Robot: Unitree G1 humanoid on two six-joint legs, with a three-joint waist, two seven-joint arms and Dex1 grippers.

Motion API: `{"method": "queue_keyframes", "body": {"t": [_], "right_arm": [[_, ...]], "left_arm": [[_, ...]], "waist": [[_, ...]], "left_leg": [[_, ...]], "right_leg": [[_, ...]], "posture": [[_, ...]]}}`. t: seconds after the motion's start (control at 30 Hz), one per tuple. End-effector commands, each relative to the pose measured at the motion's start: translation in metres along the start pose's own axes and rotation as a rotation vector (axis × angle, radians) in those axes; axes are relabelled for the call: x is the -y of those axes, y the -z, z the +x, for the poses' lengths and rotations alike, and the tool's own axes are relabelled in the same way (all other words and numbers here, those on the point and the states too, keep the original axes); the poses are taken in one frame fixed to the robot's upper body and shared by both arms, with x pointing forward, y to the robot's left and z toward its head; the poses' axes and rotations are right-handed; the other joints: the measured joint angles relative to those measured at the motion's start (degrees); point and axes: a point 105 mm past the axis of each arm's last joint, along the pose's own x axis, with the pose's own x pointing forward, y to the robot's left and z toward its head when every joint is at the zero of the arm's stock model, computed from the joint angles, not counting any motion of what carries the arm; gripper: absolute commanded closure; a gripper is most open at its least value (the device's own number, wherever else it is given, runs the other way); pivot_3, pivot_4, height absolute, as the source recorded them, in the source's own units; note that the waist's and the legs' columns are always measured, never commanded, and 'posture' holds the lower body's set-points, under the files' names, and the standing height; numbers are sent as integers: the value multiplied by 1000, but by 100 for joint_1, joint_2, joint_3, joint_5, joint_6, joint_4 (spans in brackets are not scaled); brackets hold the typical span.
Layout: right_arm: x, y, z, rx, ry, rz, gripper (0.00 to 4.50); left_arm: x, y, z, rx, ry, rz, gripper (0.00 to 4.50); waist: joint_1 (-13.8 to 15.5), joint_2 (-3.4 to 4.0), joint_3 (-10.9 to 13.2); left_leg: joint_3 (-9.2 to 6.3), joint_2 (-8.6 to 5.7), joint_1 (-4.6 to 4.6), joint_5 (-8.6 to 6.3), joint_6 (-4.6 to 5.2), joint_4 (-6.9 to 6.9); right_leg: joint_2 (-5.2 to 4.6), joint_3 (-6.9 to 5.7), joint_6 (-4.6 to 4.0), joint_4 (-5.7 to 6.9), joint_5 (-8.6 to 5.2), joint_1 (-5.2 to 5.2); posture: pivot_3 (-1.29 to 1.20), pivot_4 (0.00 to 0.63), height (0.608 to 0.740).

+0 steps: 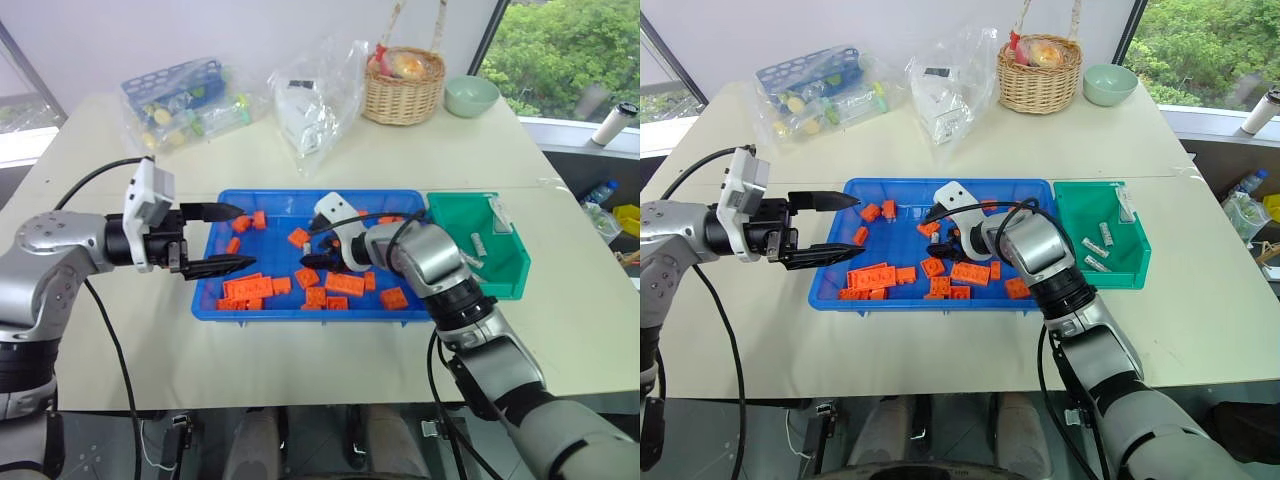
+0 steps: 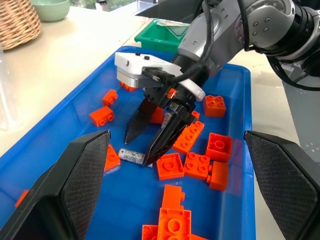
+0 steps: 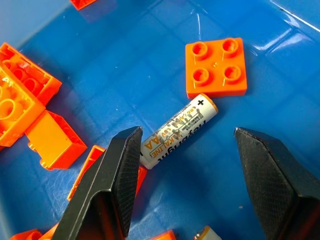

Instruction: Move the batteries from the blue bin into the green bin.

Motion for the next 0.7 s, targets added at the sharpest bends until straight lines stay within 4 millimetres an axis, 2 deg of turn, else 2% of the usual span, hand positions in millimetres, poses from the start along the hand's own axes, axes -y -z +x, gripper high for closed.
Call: {"method": "queue_keyframes", "body": {"t": [0.03,0.07,0.1,0.13,0.27,0.37,0.43,0.5,0.57,0.6,0.63,0.7], "right_arm": [[-3,3,2,-7,0,-33,1520],[-3,3,3,-7,-2,-34,1520],[-4,3,3,-6,-3,-35,2027],[-4,3,4,-4,-3,-39,2292],[-4,2,4,0,-3,-54,4376],[-4,-4,-2,22,-10,-50,4418],[-3,-18,-14,73,-17,-52,4418],[12,-39,-42,159,28,-43,4418],[35,-54,-84,236,113,-17,4418],[40,-57,-96,254,136,-9,4418],[53,-56,-118,266,190,4,4418],[75,-42,-155,248,304,29,4418]], "left_arm": [[0,-12,-3,28,-5,45,0],[-1,-12,-3,28,-5,46,0],[-1,-12,-3,29,-5,46,0],[-1,-13,-3,29,-5,47,0],[-3,-13,-3,29,-4,50,0],[-2,-12,-2,28,6,47,0],[-1,-11,0,31,19,43,0],[2,-11,3,37,34,39,0],[6,-10,6,42,55,40,0],[7,-10,7,43,60,40,0],[7,-10,8,47,64,40,0],[6,-9,12,54,69,37,0]], "waist": [[1,-1,0],[1,-1,0],[1,-1,0],[1,-1,0],[-1,-1,-1],[0,-1,-1],[3,-1,-1],[29,2,1],[49,4,3],[54,3,3],[55,3,3],[62,-1,1]], "left_leg": [[0,0,0,0,0,0],[0,0,1,0,0,0],[0,0,1,0,0,0],[0,0,1,0,0,0],[0,0,1,0,0,0],[0,0,2,0,0,0],[0,0,2,0,0,0],[0,0,-2,0,0,1],[-1,-1,-6,0,0,4],[0,-4,-7,0,0,4],[0,-4,-8,0,0,5],[0,-5,-6,-1,0,1]], "right_leg": [[0,0,0,0,0,0],[0,0,0,0,0,1],[0,0,0,0,0,1],[0,0,0,0,0,1],[0,0,0,0,0,1],[0,0,0,0,0,2],[0,0,0,0,0,2],[0,0,0,0,0,1],[-3,-1,0,-2,0,0],[-8,-1,0,-2,0,-1],[-10,-1,0,-3,0,-1],[-11,-2,0,-8,0,1]], "posture": [[0,150,736],[0,150,736],[0,150,736],[0,150,736],[0,150,736],[0,150,736],[0,150,736],[0,150,736],[0,150,736],[0,150,736],[0,150,736],[0,150,736]]}}
